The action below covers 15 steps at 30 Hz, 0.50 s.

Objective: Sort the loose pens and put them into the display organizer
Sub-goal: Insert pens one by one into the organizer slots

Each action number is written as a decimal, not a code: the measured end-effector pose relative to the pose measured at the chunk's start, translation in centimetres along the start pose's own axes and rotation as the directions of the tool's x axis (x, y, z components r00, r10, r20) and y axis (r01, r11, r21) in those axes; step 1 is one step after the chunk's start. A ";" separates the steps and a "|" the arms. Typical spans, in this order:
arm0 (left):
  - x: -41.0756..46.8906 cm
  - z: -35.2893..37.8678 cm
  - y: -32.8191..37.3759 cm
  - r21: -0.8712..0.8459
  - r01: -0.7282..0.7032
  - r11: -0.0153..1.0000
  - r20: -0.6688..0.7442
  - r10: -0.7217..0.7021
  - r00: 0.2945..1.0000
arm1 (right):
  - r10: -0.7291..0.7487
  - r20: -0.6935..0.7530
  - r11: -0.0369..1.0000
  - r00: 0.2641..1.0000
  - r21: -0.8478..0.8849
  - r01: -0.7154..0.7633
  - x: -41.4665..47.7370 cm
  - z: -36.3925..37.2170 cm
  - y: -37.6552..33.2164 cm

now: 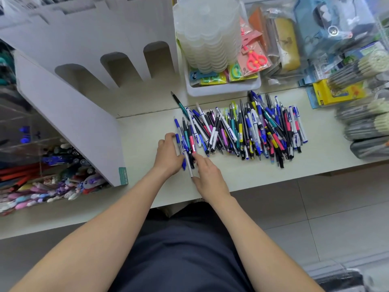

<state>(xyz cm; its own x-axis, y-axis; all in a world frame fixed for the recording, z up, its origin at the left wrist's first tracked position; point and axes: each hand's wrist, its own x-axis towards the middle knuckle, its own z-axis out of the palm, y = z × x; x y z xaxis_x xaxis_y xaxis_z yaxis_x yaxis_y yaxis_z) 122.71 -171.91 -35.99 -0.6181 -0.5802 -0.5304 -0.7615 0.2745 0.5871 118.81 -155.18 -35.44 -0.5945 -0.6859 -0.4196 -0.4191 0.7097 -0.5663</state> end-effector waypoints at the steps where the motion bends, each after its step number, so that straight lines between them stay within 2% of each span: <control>1: 0.0 0.0 0.0 0.000 -0.005 1.000 -0.008 0.005 1.000 | -0.023 -0.006 0.999 1.000 -0.040 0.023 0.3 0.0 0.1; 3: -0.1 0.0 -0.1 -0.015 -0.004 1.000 -0.020 0.004 1.000 | -0.047 -0.051 0.996 0.998 -0.081 0.043 0.8 -0.1 0.0; 8: 0.1 -0.6 0.0 -0.046 0.004 0.999 -0.038 -0.006 0.999 | -0.122 -0.273 0.976 0.954 -0.210 0.065 2.3 -0.4 -0.6; 10: 0.2 -0.7 0.1 -0.052 0.000 0.999 -0.030 -0.002 1.000 | -0.108 -0.278 0.973 0.954 -0.228 0.044 2.9 -0.7 -1.1; 15: 0.6 -0.7 0.2 -0.083 0.006 0.997 -0.063 -0.011 0.998 | -0.093 -0.183 0.960 0.979 -0.279 0.039 4.2 -0.4 -2.0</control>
<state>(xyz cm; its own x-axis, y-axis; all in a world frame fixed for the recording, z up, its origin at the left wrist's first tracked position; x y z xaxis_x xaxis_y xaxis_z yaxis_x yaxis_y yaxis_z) 122.30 -172.76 -35.79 -0.5960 -0.6306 -0.4972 -0.7463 0.2063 0.6328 116.81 -159.41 -35.80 -0.6684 -0.7078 -0.2286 -0.6166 0.6992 -0.3618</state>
